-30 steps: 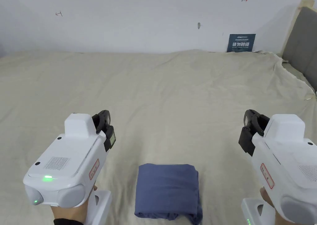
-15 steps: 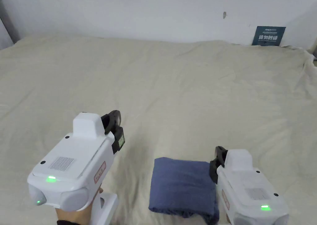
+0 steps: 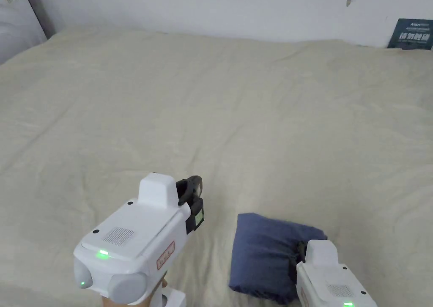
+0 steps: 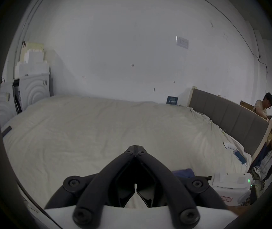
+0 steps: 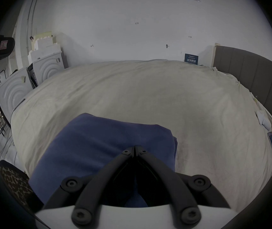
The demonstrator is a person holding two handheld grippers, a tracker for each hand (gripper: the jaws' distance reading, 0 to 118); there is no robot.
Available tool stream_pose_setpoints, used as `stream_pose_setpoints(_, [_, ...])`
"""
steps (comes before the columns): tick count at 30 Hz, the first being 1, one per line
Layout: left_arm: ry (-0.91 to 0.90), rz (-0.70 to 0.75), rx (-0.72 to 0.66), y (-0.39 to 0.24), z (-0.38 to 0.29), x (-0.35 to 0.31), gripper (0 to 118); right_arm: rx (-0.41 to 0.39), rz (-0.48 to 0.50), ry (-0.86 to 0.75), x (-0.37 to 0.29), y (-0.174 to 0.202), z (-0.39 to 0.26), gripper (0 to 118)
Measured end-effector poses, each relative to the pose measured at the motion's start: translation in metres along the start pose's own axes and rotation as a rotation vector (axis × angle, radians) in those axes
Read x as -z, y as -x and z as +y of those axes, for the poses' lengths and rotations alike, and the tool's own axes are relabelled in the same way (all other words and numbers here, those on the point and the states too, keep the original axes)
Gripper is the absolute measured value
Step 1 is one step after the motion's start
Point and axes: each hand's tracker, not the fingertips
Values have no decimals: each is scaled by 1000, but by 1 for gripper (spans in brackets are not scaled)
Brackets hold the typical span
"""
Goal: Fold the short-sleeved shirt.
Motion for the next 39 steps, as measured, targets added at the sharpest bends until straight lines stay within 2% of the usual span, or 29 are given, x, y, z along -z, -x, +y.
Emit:
stream_pose_setpoints(3, [128, -69, -65, 4, -11, 17, 2, -25, 2, -5, 4, -1, -8, 0])
stream_pose_setpoints(5, [240, -95, -122, 7, -20, 33, 9, 25, 15, -33, 2, -4, -14, 0])
stream_pose_setpoints(7, [379, -133, -195, 11, -30, 53, 33, 33, 18, -38, 3, -6, -16, 0])
stream_pose_setpoints(8, [425, -137, -226, 12, -36, 62, 51, 36, 18, -39, 1, -5, -16, 0])
stream_pose_setpoints(9, [487, -147, -253, 13, -42, 71, 73, 37, 17, -39, 1, -5, -15, 0])
stream_pose_setpoints(11, [561, -168, -294, 15, -54, 88, 93, 30, 17, -34, 1, -5, -14, 0])
stream_pose_setpoints(12, [591, -184, -314, 17, -57, 96, 94, 29, 18, -31, 1, -5, -13, 0])
stream_pose_setpoints(19, [763, -325, -497, 31, -76, 151, 90, 29, 29, -24, -2, -8, -13, 0])
stream_pose_setpoints(20, [777, -343, -508, 32, -78, 156, 84, 31, 30, -24, -2, -8, -12, 0])
stream_pose_setpoints(22, [800, -375, -520, 33, -84, 165, 60, 35, 32, -23, -2, -9, -13, 0])
stream_pose_setpoints(26, [820, -370, -477, 29, -92, 172, 48, 32, 34, -23, -2, -9, -12, 0])
stream_pose_setpoints(30, [799, -372, -482, 29, -93, 166, 30, 22, 56, -13, -6, -14, -7, 0])
stream_pose_setpoints(34, [752, -384, -451, 26, -84, 155, 26, 32, 86, -15, -18, -20, 7, 0])
stream_pose_setpoints(39, [720, -427, -404, 38, -59, 145, 23, -2, 106, -153, -51, -24, 45, 0])
